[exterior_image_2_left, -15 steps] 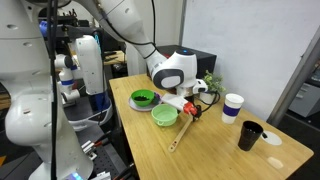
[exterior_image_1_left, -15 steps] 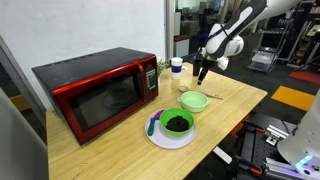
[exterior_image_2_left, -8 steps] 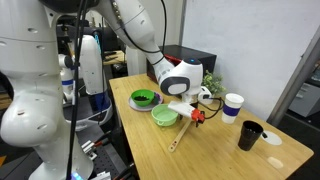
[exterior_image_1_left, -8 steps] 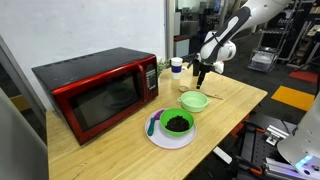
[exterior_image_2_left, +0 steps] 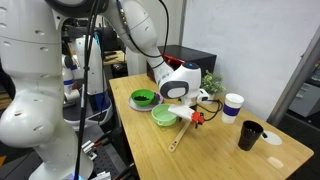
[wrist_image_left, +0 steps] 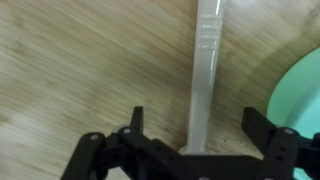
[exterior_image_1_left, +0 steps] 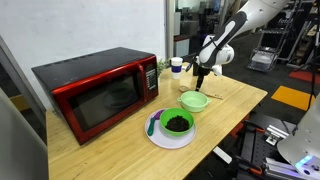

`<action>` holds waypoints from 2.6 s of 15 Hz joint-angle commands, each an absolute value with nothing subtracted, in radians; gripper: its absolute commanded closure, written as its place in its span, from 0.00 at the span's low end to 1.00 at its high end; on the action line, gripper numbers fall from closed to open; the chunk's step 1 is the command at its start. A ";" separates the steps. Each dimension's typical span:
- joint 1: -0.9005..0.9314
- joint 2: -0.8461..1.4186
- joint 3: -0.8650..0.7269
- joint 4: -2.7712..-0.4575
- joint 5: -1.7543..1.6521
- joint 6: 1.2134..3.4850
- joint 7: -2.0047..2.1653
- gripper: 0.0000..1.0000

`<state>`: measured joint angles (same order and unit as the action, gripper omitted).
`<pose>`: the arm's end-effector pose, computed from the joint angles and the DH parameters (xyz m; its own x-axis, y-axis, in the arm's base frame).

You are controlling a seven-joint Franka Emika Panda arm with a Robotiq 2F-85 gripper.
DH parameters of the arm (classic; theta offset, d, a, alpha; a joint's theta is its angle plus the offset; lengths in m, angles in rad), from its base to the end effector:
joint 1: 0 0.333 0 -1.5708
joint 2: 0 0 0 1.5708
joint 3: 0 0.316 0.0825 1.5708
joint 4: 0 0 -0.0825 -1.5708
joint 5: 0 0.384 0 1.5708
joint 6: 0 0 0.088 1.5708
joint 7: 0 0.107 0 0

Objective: Use the spoon to pick the objects in the green bowl and put them in the green pot

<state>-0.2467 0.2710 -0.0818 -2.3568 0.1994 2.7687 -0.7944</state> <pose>0.4951 -0.1785 0.2282 0.9465 0.2858 0.1497 0.2824 -0.9583 0.0439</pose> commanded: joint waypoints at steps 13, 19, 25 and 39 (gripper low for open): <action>-0.447 0.264 0.094 -2.451 0.380 2.891 -1.047 0.00; -0.452 0.261 0.094 -2.457 0.407 2.891 -1.087 0.00; -0.435 0.263 0.095 -2.469 0.391 2.905 -1.072 0.00; -0.433 0.264 0.101 -2.480 0.383 2.946 -1.059 0.96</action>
